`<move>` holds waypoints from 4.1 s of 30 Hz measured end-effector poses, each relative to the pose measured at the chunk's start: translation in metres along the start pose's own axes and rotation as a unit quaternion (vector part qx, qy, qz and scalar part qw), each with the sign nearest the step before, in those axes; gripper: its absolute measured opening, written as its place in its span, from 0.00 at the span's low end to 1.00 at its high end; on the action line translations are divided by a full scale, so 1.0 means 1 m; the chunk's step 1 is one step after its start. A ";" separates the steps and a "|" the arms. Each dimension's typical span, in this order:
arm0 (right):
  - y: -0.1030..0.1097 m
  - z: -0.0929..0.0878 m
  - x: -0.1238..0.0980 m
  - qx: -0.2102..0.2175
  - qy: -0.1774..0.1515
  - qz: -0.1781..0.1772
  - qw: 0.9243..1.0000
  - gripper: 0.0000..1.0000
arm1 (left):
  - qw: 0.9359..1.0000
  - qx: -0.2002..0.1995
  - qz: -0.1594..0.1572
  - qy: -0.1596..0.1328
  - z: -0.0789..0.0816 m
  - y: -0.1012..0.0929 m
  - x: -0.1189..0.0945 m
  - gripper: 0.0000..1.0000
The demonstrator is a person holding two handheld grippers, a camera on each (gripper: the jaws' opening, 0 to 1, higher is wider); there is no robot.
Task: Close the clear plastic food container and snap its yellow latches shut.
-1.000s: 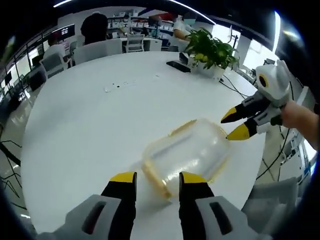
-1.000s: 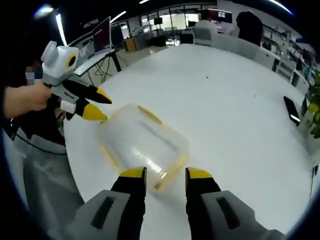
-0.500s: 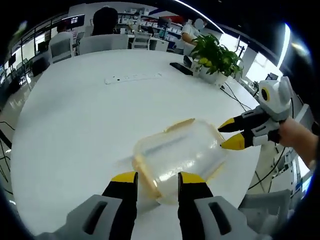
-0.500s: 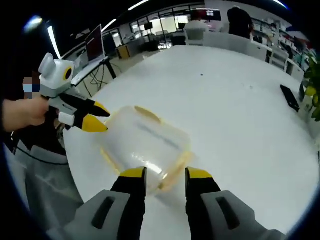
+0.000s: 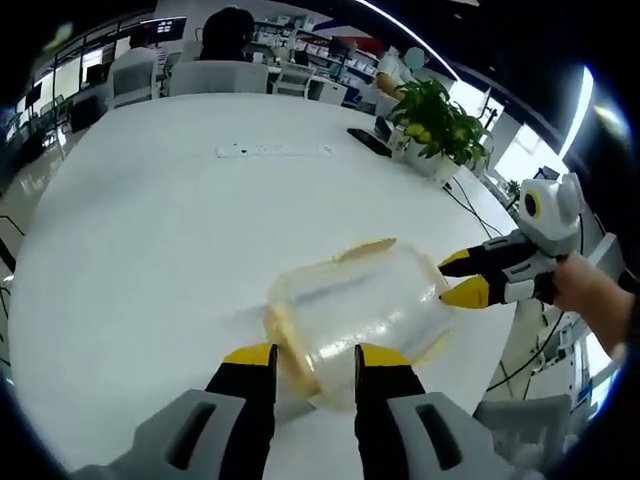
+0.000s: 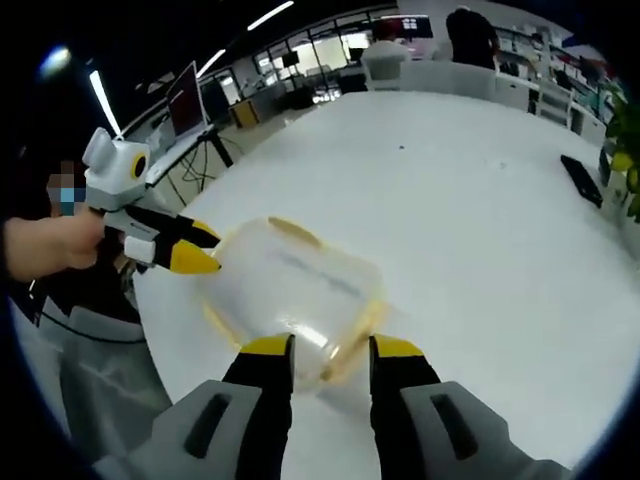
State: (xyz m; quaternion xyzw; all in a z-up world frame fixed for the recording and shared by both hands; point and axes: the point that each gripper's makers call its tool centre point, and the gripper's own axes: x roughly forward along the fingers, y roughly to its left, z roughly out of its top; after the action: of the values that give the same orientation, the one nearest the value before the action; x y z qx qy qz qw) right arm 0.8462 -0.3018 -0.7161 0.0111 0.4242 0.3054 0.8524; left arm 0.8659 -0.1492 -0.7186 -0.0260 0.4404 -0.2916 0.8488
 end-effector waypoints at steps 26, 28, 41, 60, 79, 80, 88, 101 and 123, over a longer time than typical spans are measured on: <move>0.008 -0.003 0.001 0.089 -0.011 0.005 0.996 0.25 | 0.996 -0.086 -0.024 0.016 -0.006 0.001 0.003 0.21; 0.007 -0.002 0.001 0.096 -0.012 0.004 0.995 0.24 | 0.995 -0.093 -0.025 0.018 -0.007 0.001 0.003 0.21; 0.007 -0.003 0.001 0.141 -0.004 0.015 0.990 0.22 | 0.989 -0.140 -0.048 0.024 -0.014 0.001 0.002 0.18; 0.007 0.000 -0.010 0.077 -0.046 0.019 0.996 0.26 | 0.999 -0.006 -0.047 0.026 0.000 0.003 0.000 0.18; 0.021 0.023 -0.004 0.014 -0.067 0.029 0.997 0.19 | 0.979 0.186 -0.074 0.044 0.037 -0.023 0.005 0.17; 0.021 0.023 -0.004 0.012 -0.065 0.031 0.997 0.19 | 0.975 0.206 -0.074 0.049 0.037 -0.025 0.007 0.17; 0.026 0.024 0.002 -0.001 -0.060 0.038 0.997 0.18 | 0.957 0.261 -0.105 0.067 0.035 -0.048 0.016 0.17; 0.041 0.021 0.010 -0.034 -0.045 0.058 0.997 0.16 | 0.941 0.299 -0.138 0.079 0.042 -0.066 0.023 0.17; 0.063 0.009 0.010 -0.135 -0.028 0.081 0.987 0.15 | 0.931 0.326 -0.133 0.090 0.047 -0.068 0.040 0.18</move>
State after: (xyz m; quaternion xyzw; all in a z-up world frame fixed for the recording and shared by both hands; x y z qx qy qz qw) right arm 0.8253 -0.2431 -0.7001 -0.0612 0.3523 0.4276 0.8303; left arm 0.8869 -0.2362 -0.6988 0.2205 0.3877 -0.5305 0.7209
